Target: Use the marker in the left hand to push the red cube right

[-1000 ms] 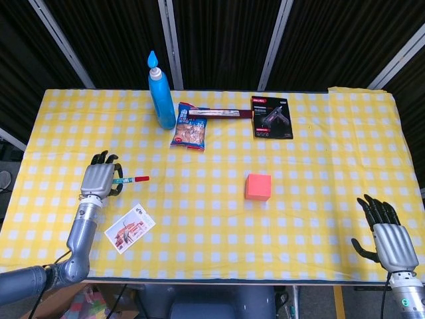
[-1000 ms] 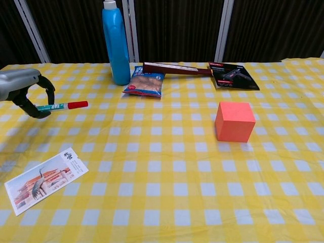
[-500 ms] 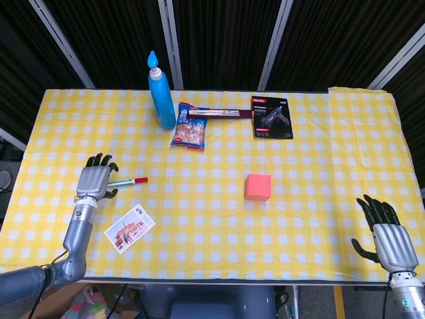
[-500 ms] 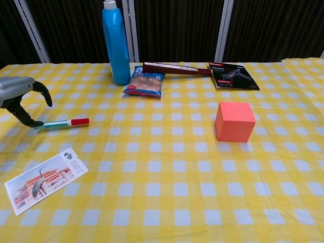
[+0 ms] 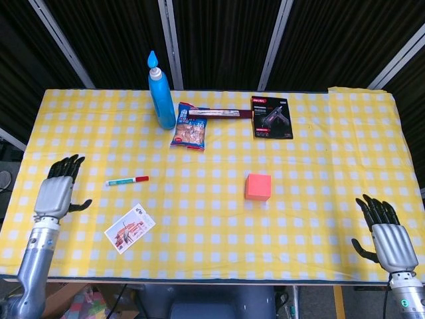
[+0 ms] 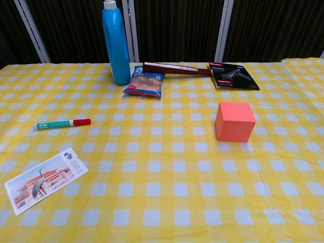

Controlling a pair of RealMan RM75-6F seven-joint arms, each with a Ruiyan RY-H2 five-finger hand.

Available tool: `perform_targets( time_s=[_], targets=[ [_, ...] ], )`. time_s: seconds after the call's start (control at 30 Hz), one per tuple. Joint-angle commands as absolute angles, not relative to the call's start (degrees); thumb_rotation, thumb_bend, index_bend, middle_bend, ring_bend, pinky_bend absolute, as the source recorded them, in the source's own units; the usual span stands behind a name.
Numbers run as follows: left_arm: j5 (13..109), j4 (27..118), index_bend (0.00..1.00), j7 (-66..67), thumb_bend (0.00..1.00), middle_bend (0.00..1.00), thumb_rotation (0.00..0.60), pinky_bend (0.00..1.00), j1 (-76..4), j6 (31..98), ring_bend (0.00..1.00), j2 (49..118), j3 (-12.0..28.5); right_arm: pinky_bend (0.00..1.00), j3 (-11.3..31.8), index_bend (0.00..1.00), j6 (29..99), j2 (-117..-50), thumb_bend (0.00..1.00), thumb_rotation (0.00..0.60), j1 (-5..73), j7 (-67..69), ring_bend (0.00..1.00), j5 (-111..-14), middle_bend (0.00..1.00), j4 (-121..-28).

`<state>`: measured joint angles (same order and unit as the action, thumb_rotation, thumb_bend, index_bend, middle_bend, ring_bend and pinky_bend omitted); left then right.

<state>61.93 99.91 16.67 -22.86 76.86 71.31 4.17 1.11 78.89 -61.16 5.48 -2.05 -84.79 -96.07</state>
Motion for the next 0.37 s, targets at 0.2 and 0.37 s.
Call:
perform_targets(
  time_s=[0.2,0.37],
  targets=[
    [77.1,98.46,0.0,9.34,0.15,0.0,0.6,0.01,-12.44,87.84,0.0,65.3,-4.39,0.0,1.15,0.0,79.26,-61.85,0.38,0.6,5.58,-3.47,0.0,-85.25,0.0,-95.72],
    [79.11,97.39,0.0,7.96,0.14,0.0,0.6,0.01,-10.13,89.59,0.0,65.05,-5.02,0.0,1.12,0.0,78.89,-61.95,0.38,0.6,5.76,-3.56,0.0,-85.18,0.0,-95.69]
  ],
)
